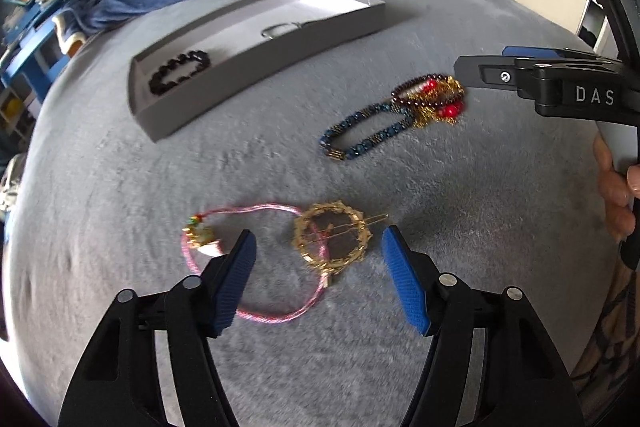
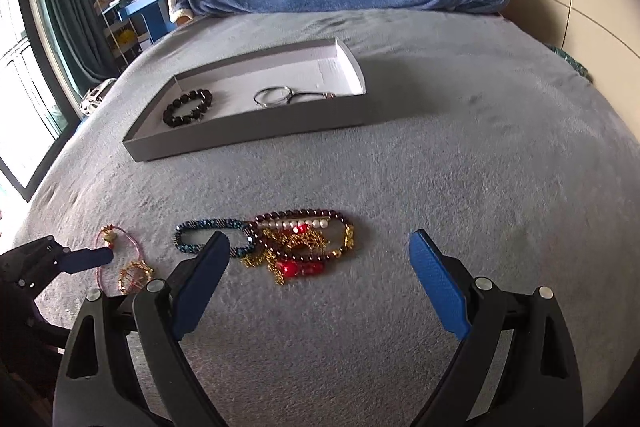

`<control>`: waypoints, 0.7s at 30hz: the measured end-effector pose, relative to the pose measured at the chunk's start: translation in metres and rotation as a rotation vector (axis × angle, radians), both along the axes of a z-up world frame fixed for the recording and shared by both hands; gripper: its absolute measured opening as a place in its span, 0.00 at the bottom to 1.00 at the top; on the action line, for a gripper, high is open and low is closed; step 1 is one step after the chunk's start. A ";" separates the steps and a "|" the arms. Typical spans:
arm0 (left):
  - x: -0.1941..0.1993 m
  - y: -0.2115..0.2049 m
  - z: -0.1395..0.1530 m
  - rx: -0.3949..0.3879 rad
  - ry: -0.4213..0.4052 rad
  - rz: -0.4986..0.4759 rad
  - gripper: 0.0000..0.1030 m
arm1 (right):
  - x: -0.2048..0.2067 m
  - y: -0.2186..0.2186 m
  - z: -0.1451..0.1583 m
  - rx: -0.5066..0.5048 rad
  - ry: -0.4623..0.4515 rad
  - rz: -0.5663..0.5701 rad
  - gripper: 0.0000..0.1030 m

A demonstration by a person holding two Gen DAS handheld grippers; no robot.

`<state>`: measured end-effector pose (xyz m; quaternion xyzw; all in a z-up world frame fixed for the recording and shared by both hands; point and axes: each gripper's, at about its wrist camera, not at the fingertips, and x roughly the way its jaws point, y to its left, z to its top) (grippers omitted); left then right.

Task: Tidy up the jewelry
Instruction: 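Lower the left tool around the gold ring hair clip while the right tool approaches the pile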

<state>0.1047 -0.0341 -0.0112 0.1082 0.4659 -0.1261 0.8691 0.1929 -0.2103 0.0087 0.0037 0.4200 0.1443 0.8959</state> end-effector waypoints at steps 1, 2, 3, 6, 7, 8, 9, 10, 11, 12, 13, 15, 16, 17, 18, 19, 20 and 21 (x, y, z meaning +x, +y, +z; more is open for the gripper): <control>0.001 -0.002 -0.002 -0.001 0.004 -0.007 0.57 | 0.002 -0.002 -0.003 0.005 0.013 -0.008 0.87; 0.001 -0.004 -0.003 0.003 0.000 -0.015 0.47 | 0.003 -0.003 -0.005 0.012 0.024 -0.013 0.87; 0.001 -0.005 -0.002 0.001 -0.005 -0.021 0.41 | 0.004 -0.005 -0.006 0.017 0.029 -0.015 0.87; -0.004 -0.002 0.010 -0.030 -0.052 -0.017 0.41 | 0.004 -0.008 -0.007 0.032 0.034 -0.025 0.86; -0.005 0.000 0.014 -0.043 -0.065 -0.010 0.41 | 0.005 -0.010 -0.007 0.033 0.037 -0.031 0.86; -0.005 0.004 0.019 -0.059 -0.080 0.000 0.40 | 0.005 -0.011 -0.008 0.034 0.039 -0.034 0.86; -0.006 0.008 0.025 -0.083 -0.096 0.013 0.40 | 0.006 -0.012 -0.009 0.039 0.046 -0.040 0.86; -0.007 0.012 0.030 -0.102 -0.108 0.026 0.40 | 0.006 -0.013 -0.010 0.042 0.050 -0.044 0.85; -0.007 0.016 0.034 -0.120 -0.118 0.039 0.40 | 0.007 -0.014 -0.010 0.045 0.053 -0.050 0.85; -0.007 0.020 0.038 -0.136 -0.129 0.056 0.40 | 0.007 -0.016 -0.011 0.050 0.056 -0.057 0.84; -0.006 0.023 0.040 -0.145 -0.135 0.069 0.40 | 0.008 -0.017 -0.011 0.053 0.058 -0.061 0.80; -0.003 0.030 0.043 -0.162 -0.143 0.103 0.40 | 0.010 -0.019 -0.013 0.054 0.066 -0.069 0.76; -0.002 0.033 0.044 -0.167 -0.145 0.118 0.40 | 0.011 -0.020 -0.013 0.053 0.067 -0.076 0.73; -0.001 0.036 0.045 -0.174 -0.145 0.131 0.41 | 0.012 -0.022 -0.014 0.053 0.068 -0.087 0.68; 0.000 0.038 0.045 -0.179 -0.145 0.137 0.40 | 0.014 -0.024 -0.015 0.053 0.070 -0.097 0.66; 0.000 0.039 0.046 -0.185 -0.146 0.141 0.40 | 0.016 -0.026 -0.016 0.055 0.075 -0.110 0.61; 0.000 0.039 0.048 -0.189 -0.151 0.142 0.40 | 0.019 -0.030 -0.019 0.058 0.087 -0.127 0.53; -0.001 0.039 0.049 -0.189 -0.154 0.140 0.40 | 0.020 -0.033 -0.021 0.060 0.095 -0.137 0.49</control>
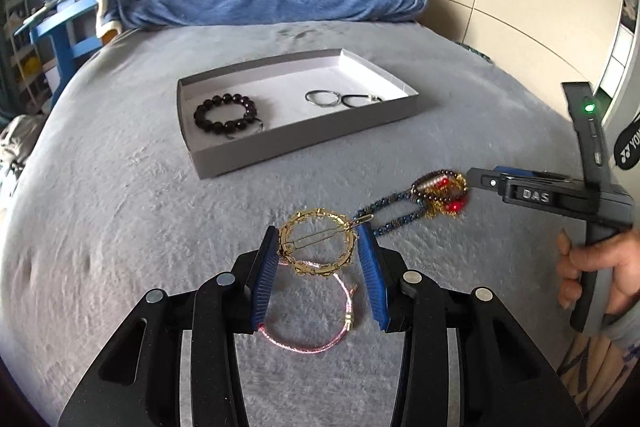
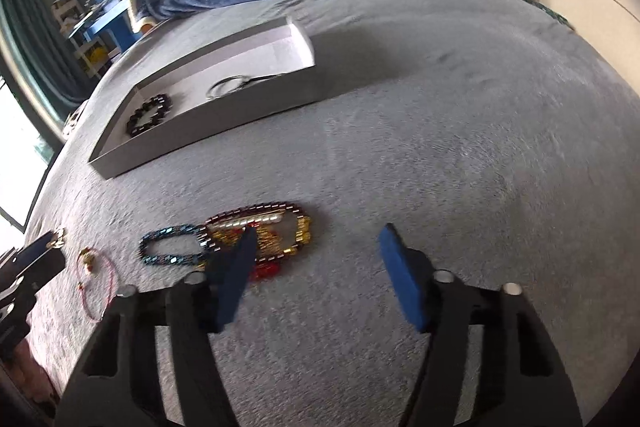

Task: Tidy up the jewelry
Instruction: 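Lower the left tool around the gold ring hair clip while the right tool approaches the pile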

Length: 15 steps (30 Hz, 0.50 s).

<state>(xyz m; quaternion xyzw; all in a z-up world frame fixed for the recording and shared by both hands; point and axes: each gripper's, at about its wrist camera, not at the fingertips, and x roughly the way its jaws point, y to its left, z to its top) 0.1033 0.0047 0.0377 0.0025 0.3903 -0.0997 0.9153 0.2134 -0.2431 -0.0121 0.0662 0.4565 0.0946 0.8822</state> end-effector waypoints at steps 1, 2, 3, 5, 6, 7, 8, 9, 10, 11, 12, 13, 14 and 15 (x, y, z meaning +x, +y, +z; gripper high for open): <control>0.000 -0.001 0.001 0.000 -0.004 -0.003 0.41 | 0.002 -0.003 -0.003 0.002 0.013 -0.013 0.43; 0.000 -0.001 0.001 0.000 -0.006 -0.007 0.41 | 0.003 -0.004 -0.005 0.005 0.020 -0.018 0.40; 0.000 -0.003 0.002 0.000 -0.007 -0.012 0.41 | 0.005 -0.004 -0.007 0.009 0.029 -0.017 0.39; -0.001 -0.004 0.002 0.002 -0.007 -0.015 0.41 | 0.007 -0.002 -0.007 0.004 0.026 -0.009 0.38; -0.001 -0.004 0.002 0.001 -0.007 -0.016 0.41 | 0.006 0.000 -0.006 0.002 0.022 -0.002 0.38; 0.000 -0.004 0.002 -0.001 -0.008 -0.015 0.41 | 0.006 0.002 -0.006 -0.001 0.020 0.004 0.38; 0.000 -0.004 0.002 -0.004 -0.008 -0.014 0.41 | 0.005 0.004 -0.005 -0.012 0.014 0.013 0.38; -0.001 -0.004 0.003 -0.006 -0.009 -0.014 0.41 | 0.004 0.005 -0.003 -0.018 0.004 0.017 0.38; -0.001 -0.004 0.003 -0.007 -0.010 -0.013 0.41 | 0.003 0.005 -0.001 -0.018 -0.005 0.018 0.38; -0.001 -0.004 0.003 -0.008 -0.010 -0.013 0.41 | 0.002 0.005 0.002 -0.013 -0.019 0.019 0.38; -0.002 -0.004 0.003 -0.008 -0.011 -0.014 0.41 | 0.002 0.006 0.003 -0.014 -0.027 0.018 0.38; -0.002 -0.004 0.003 -0.008 -0.011 -0.015 0.41 | 0.002 0.005 0.004 -0.014 -0.029 0.020 0.38; -0.002 -0.005 0.003 -0.008 -0.011 -0.016 0.41 | 0.003 0.006 0.003 -0.013 -0.028 0.023 0.38; -0.002 -0.004 0.003 -0.008 -0.010 -0.017 0.41 | 0.003 0.007 0.003 -0.012 -0.027 0.027 0.38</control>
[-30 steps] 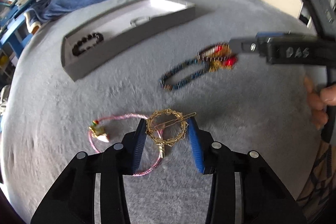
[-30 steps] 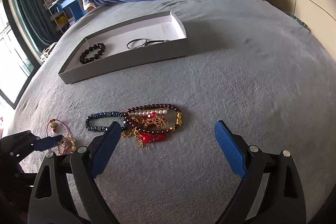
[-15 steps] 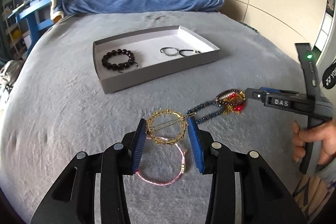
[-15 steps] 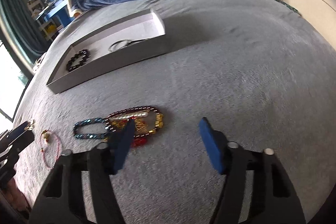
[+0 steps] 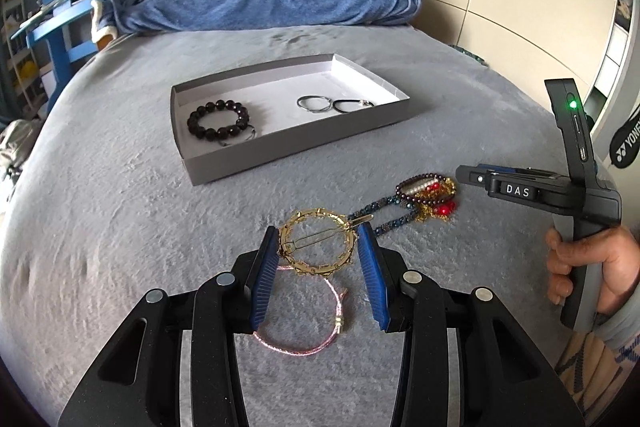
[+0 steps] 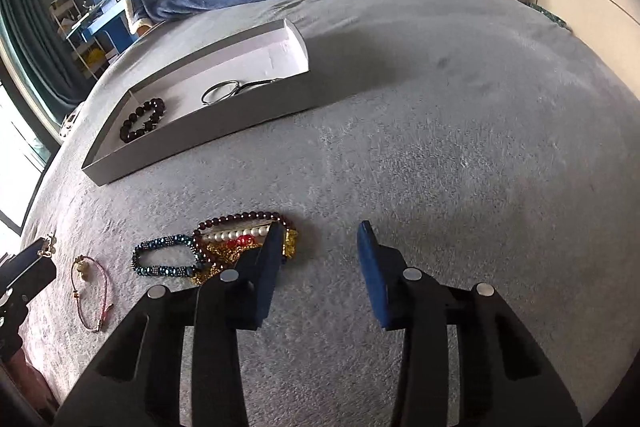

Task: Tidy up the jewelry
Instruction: 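Lower the left tool around the gold ring hair clip while the right tool approaches the pile, then close the left tool on the gold hair clip while the right tool grasps the garnet bead bracelet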

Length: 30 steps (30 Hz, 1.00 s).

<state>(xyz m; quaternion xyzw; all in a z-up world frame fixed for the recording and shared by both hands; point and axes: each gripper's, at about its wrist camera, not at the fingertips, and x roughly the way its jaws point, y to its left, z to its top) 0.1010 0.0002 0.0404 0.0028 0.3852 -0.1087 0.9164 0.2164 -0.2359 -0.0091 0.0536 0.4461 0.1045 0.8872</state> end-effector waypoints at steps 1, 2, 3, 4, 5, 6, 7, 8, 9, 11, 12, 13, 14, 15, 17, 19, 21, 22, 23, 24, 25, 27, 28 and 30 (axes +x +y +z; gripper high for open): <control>0.000 0.000 0.000 0.001 0.001 0.000 0.41 | 0.001 0.002 0.000 -0.002 0.001 0.005 0.38; 0.000 -0.001 0.000 0.002 0.002 -0.001 0.41 | 0.002 0.004 -0.001 -0.004 0.004 0.013 0.38; 0.000 -0.001 0.000 0.003 0.002 -0.002 0.41 | 0.004 0.006 -0.003 -0.012 0.014 0.027 0.38; 0.001 -0.001 0.000 0.004 0.002 -0.003 0.41 | 0.005 0.010 -0.006 -0.022 0.023 0.036 0.38; 0.001 -0.002 0.000 0.003 0.003 -0.004 0.41 | 0.006 0.012 -0.009 -0.033 0.033 0.041 0.37; 0.001 -0.002 -0.001 0.003 0.005 -0.006 0.41 | 0.007 0.014 -0.013 -0.046 0.040 0.042 0.36; 0.001 -0.002 -0.001 0.004 0.008 -0.007 0.41 | 0.008 0.016 -0.016 -0.054 0.043 0.043 0.34; 0.001 -0.003 -0.003 0.007 0.012 -0.008 0.41 | 0.009 0.019 -0.018 -0.066 0.038 0.048 0.30; 0.002 -0.004 -0.004 0.010 0.016 -0.009 0.41 | 0.009 0.022 -0.019 -0.080 0.033 0.055 0.27; 0.002 -0.004 -0.005 0.013 0.021 -0.008 0.41 | 0.010 0.028 -0.021 -0.103 0.030 0.073 0.11; 0.002 -0.004 -0.006 0.015 0.022 -0.007 0.41 | 0.009 0.031 -0.020 -0.109 0.023 0.081 0.09; 0.002 -0.004 -0.006 0.016 0.023 -0.005 0.41 | 0.008 0.031 -0.018 -0.105 0.020 0.085 0.08; 0.003 -0.004 -0.006 0.016 0.024 -0.002 0.41 | 0.008 0.031 -0.016 -0.091 0.017 0.085 0.06; 0.003 -0.003 -0.006 0.014 0.025 0.002 0.41 | 0.007 0.029 -0.014 -0.080 0.013 0.083 0.06; 0.003 -0.002 -0.006 0.011 0.024 0.006 0.41 | 0.005 0.028 -0.007 -0.055 -0.008 0.079 0.06; 0.003 -0.001 -0.006 0.010 0.023 0.009 0.41 | 0.002 0.027 0.004 -0.025 -0.044 0.083 0.06; 0.003 -0.001 -0.005 0.009 0.021 0.010 0.41 | -0.001 0.028 0.014 -0.006 -0.075 0.091 0.06; 0.004 0.000 -0.005 0.008 0.019 0.011 0.41 | -0.002 0.028 0.018 0.008 -0.087 0.096 0.06; 0.004 0.000 -0.005 0.005 0.018 0.011 0.41 | -0.004 0.028 0.022 0.014 -0.097 0.099 0.06; 0.005 0.000 -0.004 0.003 0.018 0.012 0.41 | -0.006 0.029 0.028 0.019 -0.117 0.107 0.06; 0.006 0.001 -0.003 0.001 0.018 0.013 0.41 | -0.007 0.030 0.032 0.028 -0.127 0.112 0.06; 0.009 0.002 -0.002 -0.010 0.018 0.015 0.41 | -0.007 0.031 0.041 0.042 -0.149 0.121 0.06; 0.010 0.002 -0.001 -0.012 0.017 0.016 0.41 | -0.008 0.032 0.046 0.045 -0.162 0.127 0.06; 0.012 0.003 0.001 -0.010 0.015 0.017 0.41 | -0.008 0.035 0.054 0.056 -0.181 0.138 0.06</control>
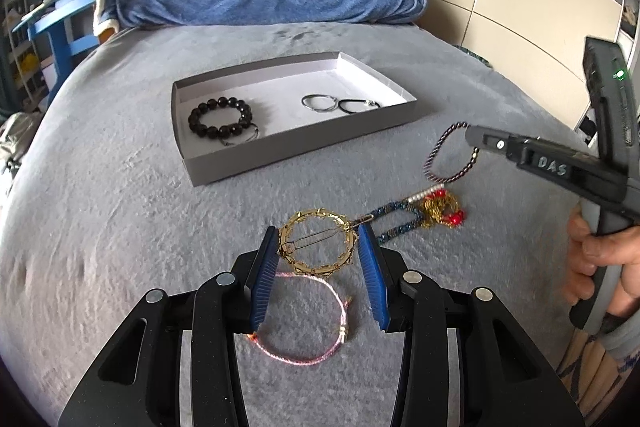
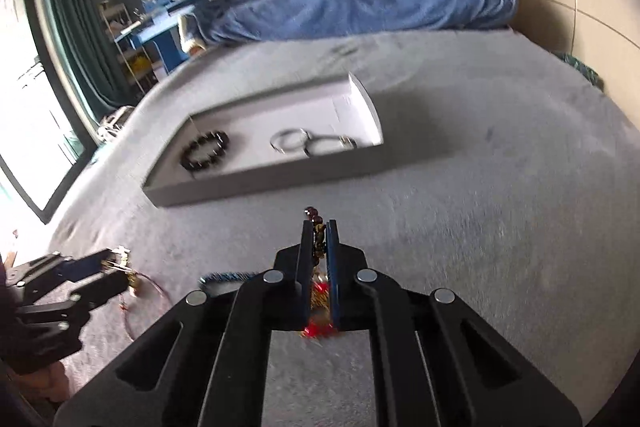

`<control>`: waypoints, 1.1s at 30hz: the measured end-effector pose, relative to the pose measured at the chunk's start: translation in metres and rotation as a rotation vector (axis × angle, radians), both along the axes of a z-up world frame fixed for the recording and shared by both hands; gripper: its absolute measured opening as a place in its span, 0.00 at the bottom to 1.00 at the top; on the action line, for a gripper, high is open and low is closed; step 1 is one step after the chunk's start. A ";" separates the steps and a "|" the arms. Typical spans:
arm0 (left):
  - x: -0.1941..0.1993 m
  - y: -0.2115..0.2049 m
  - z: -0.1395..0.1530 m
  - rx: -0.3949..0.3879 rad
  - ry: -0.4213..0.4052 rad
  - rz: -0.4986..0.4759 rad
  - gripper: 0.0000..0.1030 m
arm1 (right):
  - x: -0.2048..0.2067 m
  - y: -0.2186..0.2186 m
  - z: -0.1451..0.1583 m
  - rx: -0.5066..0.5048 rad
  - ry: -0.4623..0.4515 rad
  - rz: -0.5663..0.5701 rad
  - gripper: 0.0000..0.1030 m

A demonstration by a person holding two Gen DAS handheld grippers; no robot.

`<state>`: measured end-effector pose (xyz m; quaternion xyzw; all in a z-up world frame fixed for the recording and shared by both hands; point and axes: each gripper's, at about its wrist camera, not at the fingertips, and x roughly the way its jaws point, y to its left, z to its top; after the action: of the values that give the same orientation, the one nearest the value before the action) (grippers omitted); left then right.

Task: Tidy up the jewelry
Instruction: 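Close the left tool on the gold hair clip while the right tool grasps the garnet bead bracelet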

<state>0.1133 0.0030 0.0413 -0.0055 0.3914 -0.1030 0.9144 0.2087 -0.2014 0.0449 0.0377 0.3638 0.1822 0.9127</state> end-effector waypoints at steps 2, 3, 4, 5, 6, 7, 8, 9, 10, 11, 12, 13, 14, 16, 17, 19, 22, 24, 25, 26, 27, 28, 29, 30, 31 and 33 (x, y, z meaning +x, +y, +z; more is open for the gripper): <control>0.004 0.001 0.002 0.003 -0.004 -0.003 0.41 | -0.001 0.001 0.006 0.011 -0.011 0.010 0.06; 0.005 0.001 0.003 0.005 -0.006 -0.005 0.41 | 0.000 0.001 0.009 0.021 -0.015 0.018 0.06; 0.007 0.002 0.005 0.004 -0.008 -0.008 0.41 | 0.000 0.002 0.011 0.028 -0.018 0.024 0.06; 0.009 0.003 0.006 0.003 -0.009 -0.010 0.41 | 0.001 0.003 0.013 0.033 -0.021 0.028 0.06; 0.011 0.004 0.008 0.002 -0.011 -0.011 0.41 | 0.001 0.004 0.015 0.040 -0.023 0.034 0.06; 0.013 0.005 0.009 0.003 -0.015 -0.011 0.41 | 0.002 0.004 0.017 0.046 -0.024 0.038 0.06; 0.015 0.006 0.011 0.001 -0.019 -0.009 0.41 | 0.003 0.005 0.018 0.053 -0.024 0.042 0.06; 0.017 0.009 0.013 -0.008 -0.023 -0.004 0.41 | 0.004 0.005 0.019 0.057 -0.026 0.045 0.06; 0.019 0.011 0.015 -0.014 -0.025 -0.001 0.41 | 0.005 0.006 0.020 0.061 -0.028 0.049 0.06; 0.021 0.013 0.016 -0.022 -0.027 0.003 0.41 | 0.005 0.006 0.022 0.064 -0.031 0.053 0.06; 0.024 0.014 0.018 -0.025 -0.032 0.006 0.41 | 0.007 0.007 0.025 0.065 -0.037 0.057 0.06; 0.027 0.015 0.020 -0.023 -0.037 0.009 0.41 | 0.008 0.007 0.027 0.065 -0.041 0.060 0.06; 0.030 0.016 0.021 -0.022 -0.043 0.013 0.41 | 0.010 0.007 0.030 0.069 -0.046 0.065 0.06; 0.035 0.018 0.025 -0.024 -0.055 0.017 0.41 | 0.012 0.005 0.034 0.081 -0.055 0.072 0.06; 0.038 0.018 0.027 -0.023 -0.061 0.016 0.41 | 0.015 0.004 0.037 0.092 -0.059 0.076 0.06; 0.043 0.019 0.029 -0.017 -0.071 0.013 0.41 | 0.018 0.001 0.041 0.110 -0.065 0.084 0.06; 0.052 0.020 0.031 -0.007 -0.084 0.010 0.41 | 0.024 -0.003 0.046 0.135 -0.072 0.095 0.06; 0.058 0.022 0.032 -0.006 -0.086 0.012 0.41 | 0.029 -0.006 0.047 0.153 -0.070 0.095 0.06; 0.059 0.022 0.032 -0.005 -0.088 0.012 0.41 | 0.031 -0.008 0.047 0.163 -0.069 0.094 0.06; 0.061 0.022 0.033 -0.004 -0.090 0.013 0.41 | 0.033 -0.008 0.047 0.170 -0.068 0.093 0.06; 0.064 0.023 0.034 -0.004 -0.093 0.012 0.41 | 0.037 -0.009 0.048 0.173 -0.069 0.091 0.06; 0.066 0.023 0.034 -0.004 -0.095 0.011 0.41 | 0.038 -0.008 0.048 0.175 -0.069 0.092 0.06; 0.069 0.023 0.035 -0.004 -0.099 0.010 0.41 | 0.041 -0.008 0.049 0.177 -0.069 0.092 0.06; 0.072 0.024 0.036 -0.003 -0.102 0.009 0.41 | 0.042 -0.006 0.049 0.175 -0.070 0.094 0.06; 0.074 0.024 0.037 -0.002 -0.104 0.010 0.41 | 0.043 -0.004 0.049 0.172 -0.073 0.097 0.06; 0.082 0.025 0.037 0.000 -0.104 0.009 0.41 | 0.048 0.001 0.050 0.168 -0.076 0.104 0.06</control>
<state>0.1951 0.0283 0.0780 -0.0021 0.3431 -0.0990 0.9341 0.2569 -0.2001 0.0948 0.0884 0.3136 0.2604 0.9089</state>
